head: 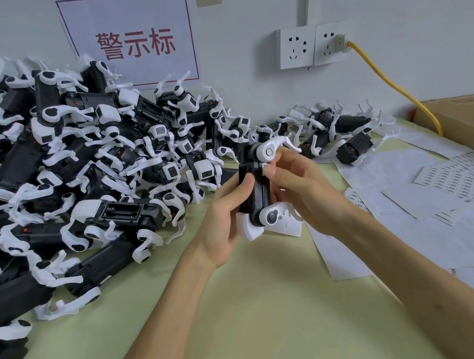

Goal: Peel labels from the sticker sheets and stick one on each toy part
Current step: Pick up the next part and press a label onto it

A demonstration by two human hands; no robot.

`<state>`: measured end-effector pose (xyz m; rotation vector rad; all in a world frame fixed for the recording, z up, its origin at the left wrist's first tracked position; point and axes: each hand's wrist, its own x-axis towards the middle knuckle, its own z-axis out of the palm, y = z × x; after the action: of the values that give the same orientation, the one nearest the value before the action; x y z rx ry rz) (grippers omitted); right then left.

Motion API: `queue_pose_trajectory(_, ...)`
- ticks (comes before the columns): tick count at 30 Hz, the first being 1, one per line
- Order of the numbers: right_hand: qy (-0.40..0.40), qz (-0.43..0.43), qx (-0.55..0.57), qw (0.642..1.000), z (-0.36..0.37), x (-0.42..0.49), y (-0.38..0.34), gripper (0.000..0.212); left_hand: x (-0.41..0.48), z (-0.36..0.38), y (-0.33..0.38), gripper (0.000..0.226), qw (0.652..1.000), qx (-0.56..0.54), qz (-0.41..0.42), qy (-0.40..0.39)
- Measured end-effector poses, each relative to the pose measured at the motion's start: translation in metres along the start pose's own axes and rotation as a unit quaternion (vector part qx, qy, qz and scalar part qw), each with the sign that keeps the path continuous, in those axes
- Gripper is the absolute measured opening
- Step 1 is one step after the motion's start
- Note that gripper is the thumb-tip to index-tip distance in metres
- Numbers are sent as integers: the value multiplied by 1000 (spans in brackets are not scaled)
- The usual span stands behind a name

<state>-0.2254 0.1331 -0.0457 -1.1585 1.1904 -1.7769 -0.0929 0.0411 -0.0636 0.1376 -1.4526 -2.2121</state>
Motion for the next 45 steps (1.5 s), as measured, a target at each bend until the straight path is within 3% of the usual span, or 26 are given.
queue_pose_trajectory(2,7,-6,-14,1000,4,0,-1,53,-1,0,0,33,1000,4,-1,-1)
queue_pose_trajectory(8,-16,-12,-36,999,0,1,3,54,-2,-3,4,29,1000,10,-12,7)
queue_pose_trajectory(14,-36,6,-32,999,-7,3,5,21,0,-1,2,38,1000,6,-5,9)
queue_pose_trajectory(18,-12,-16,-45,999,-4,3,4,55,-2,0,4,30,1000,26,-12,-11)
queue_pose_trajectory(23,-40,-16,-48,998,-9,6,8,43,-4,-5,12,32,999,44,-21,-9)
queue_pose_trajectory(28,-16,8,-42,999,-9,8,11,17,-1,-6,10,29,998,32,-49,25)
queue_pose_trajectory(34,8,-10,-39,999,-15,8,11,33,5,-4,6,36,998,-3,-41,40)
queue_pose_trajectory(38,23,-52,-21,998,-19,8,8,37,7,-10,8,35,992,-8,-41,119)
queue_pose_trajectory(41,65,-122,-138,981,-25,10,0,17,7,-16,11,27,989,11,-64,136)
queue_pose_trajectory(42,67,-131,-200,969,-28,10,-4,20,6,-18,12,27,989,14,-76,124)
queue_pose_trajectory(45,-33,-90,-320,943,-39,7,-14,64,5,-17,14,29,988,12,-130,77)
